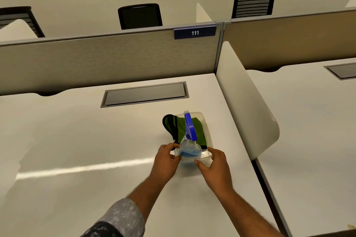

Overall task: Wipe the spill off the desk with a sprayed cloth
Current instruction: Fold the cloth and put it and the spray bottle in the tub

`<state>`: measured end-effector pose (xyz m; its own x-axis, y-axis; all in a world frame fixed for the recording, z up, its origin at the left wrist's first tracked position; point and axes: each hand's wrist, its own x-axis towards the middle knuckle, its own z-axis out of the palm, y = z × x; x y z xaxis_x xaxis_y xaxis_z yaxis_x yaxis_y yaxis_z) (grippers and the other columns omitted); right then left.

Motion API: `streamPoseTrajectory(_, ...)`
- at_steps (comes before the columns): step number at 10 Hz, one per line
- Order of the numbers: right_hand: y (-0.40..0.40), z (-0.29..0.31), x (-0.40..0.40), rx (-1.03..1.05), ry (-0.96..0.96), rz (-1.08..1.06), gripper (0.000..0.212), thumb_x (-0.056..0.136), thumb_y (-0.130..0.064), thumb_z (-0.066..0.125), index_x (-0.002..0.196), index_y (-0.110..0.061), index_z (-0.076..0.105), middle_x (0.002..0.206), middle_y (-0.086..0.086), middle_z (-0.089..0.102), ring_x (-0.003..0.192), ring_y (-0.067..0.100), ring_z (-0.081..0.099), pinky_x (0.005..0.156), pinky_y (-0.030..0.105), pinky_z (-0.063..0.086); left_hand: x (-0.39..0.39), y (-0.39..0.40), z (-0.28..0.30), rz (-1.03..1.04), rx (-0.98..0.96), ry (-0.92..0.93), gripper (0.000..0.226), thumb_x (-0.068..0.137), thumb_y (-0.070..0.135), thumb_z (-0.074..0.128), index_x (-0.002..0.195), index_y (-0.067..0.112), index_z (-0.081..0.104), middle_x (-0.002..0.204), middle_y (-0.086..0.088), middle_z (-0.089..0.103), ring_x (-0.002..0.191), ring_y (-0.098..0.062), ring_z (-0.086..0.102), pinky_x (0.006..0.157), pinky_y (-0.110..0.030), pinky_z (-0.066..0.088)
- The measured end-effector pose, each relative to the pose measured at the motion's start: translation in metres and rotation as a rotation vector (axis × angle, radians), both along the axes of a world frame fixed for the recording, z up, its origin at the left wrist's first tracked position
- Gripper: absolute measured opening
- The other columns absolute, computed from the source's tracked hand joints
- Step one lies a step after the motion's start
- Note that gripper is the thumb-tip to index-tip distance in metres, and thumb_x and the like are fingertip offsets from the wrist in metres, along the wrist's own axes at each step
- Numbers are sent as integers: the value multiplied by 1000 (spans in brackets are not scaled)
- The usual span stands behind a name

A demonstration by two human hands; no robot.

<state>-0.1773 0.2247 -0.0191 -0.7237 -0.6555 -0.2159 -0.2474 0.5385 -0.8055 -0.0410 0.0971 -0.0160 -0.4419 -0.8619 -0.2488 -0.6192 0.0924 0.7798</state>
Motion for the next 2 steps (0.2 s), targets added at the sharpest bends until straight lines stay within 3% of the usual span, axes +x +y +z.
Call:
streamPoseTrajectory(1,7,8,11,0,56,-12,70,84,-40,85,144,-25,53,145,1,59,128,20,60,99,32,55,14,11,1,-27,-15,55,59,98,14,72,150,30,51,148,-1,55,107,-15,68,82,-11,52)
streamPoseTrajectory(2,11,14,12,-24,109,-62,70,84,-40,85,144,-25,52,146,1,57,130,21,57,99,34,55,21,16,3,-39,-21,83,69,97,21,75,156,36,42,151,3,50,117,-15,64,90,-16,55)
